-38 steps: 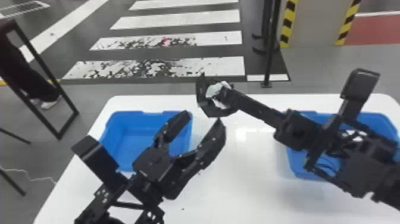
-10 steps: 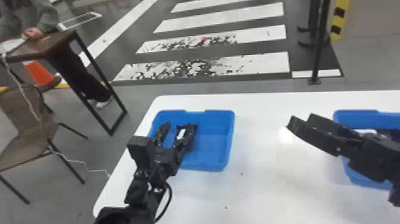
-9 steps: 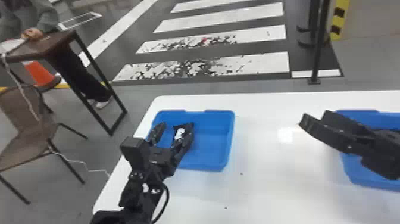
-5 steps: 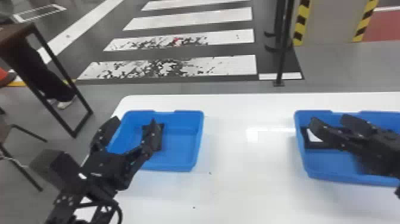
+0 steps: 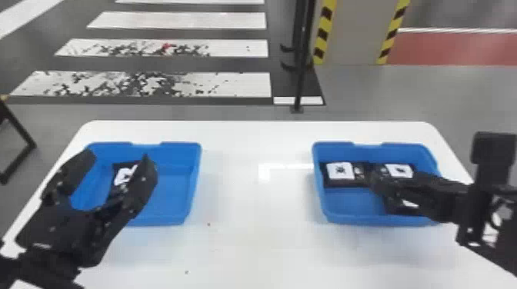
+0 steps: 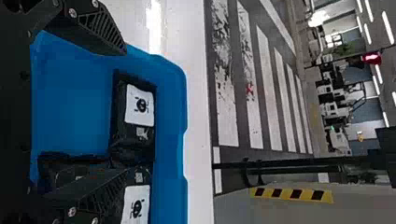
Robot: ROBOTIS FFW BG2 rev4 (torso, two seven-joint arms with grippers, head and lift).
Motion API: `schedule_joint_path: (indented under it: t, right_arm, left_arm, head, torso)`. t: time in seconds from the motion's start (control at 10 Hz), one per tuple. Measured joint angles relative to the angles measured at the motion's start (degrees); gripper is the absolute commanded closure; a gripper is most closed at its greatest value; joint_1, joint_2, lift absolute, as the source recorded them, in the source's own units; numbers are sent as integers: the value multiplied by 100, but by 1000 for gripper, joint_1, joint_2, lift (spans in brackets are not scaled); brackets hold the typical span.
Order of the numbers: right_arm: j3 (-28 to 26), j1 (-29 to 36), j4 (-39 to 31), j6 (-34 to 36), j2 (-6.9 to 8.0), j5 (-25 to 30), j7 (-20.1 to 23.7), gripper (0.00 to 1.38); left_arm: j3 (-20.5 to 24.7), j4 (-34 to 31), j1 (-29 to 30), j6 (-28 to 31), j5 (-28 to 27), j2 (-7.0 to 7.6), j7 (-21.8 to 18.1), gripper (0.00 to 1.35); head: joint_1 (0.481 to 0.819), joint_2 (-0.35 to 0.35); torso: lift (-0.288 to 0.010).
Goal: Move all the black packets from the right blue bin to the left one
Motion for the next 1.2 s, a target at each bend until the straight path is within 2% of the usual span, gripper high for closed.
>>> schedule_joint_path:
  t: [0.3,0.7,1.0,1.2]
  right_arm:
    - [9,-640,669,701,-138,116,6,136]
    - [366,-1534,1778,1512,-374,299,14,136]
    - [457,-1827,2279,1692,-429,377,15,142]
    - [459,-1867,2257,1934,-446,558,-8,144]
  left_arm:
    - [-120,-1,-45,8,-7,63,-9,203]
    - [-171,-1,-80,33,-20,97,-39,208]
    - [-178,-1,-81,29,-31,104,-59,208]
    - [-178,-1,-81,10,-31,104,-61,208]
  head:
    - [695,-90]
    - [695,-111]
    - [695,-122]
    - [695,-137]
  torso:
    - [-140]
    - [-140]
    - [-140]
    - [-140]
